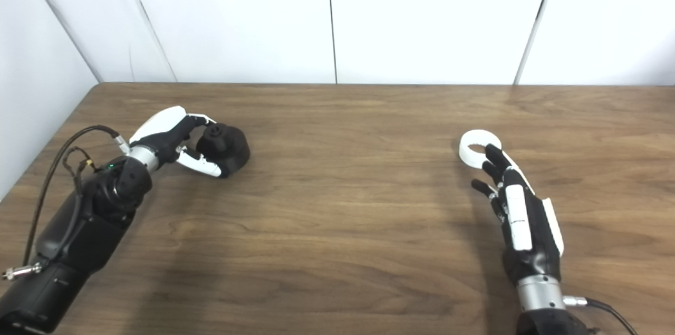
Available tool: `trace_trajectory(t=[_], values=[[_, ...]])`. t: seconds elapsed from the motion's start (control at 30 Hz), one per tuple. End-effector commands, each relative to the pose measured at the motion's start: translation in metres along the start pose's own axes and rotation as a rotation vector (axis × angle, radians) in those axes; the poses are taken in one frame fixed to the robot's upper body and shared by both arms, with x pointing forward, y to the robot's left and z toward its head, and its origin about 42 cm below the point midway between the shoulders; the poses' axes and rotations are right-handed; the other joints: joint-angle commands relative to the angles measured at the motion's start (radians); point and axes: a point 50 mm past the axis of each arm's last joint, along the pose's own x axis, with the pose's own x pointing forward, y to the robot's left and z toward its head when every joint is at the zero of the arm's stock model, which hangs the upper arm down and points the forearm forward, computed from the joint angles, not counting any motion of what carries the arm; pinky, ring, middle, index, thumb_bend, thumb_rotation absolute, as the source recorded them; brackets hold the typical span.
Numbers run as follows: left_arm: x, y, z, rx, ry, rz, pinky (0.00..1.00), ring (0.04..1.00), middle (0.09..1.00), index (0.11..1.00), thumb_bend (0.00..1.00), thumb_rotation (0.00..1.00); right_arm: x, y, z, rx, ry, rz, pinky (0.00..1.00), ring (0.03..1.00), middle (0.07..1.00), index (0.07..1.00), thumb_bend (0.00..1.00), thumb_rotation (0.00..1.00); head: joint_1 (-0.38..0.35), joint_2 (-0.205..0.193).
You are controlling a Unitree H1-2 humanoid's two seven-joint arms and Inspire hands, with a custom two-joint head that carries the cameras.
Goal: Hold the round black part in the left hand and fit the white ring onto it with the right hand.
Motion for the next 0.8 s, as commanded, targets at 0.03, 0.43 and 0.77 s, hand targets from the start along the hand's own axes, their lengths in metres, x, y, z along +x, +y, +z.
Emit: trace_trajectory(t=[0.03, 0.43, 0.77], values=[[-0.005, 0.014, 0.012, 0.008, -0.06, 0.071, 0.82, 0.946, 0.905, 0.712, 0.83, 0.27, -0.005, 0.002, 0.009, 0.0, -0.047, 0.018, 0.83, 0.931, 0.926, 0.875, 0.54, 0.94, 0.001, 0.001], [-0.019, 0.002, 0.028, 0.018, -0.125, 0.075, 0.84, 0.954, 0.904, 0.713, 0.84, 0.27, -0.006, 0.004, 0.01, -0.005, -0.039, 0.013, 0.83, 0.93, 0.923, 0.868, 0.56, 0.94, -0.001, 0.007], [-0.036, -0.009, 0.051, 0.027, -0.216, 0.044, 0.84, 0.949, 0.9, 0.705, 0.84, 0.25, -0.008, 0.006, 0.011, -0.008, -0.032, 0.005, 0.82, 0.924, 0.918, 0.868, 0.54, 0.94, -0.004, 0.012]])
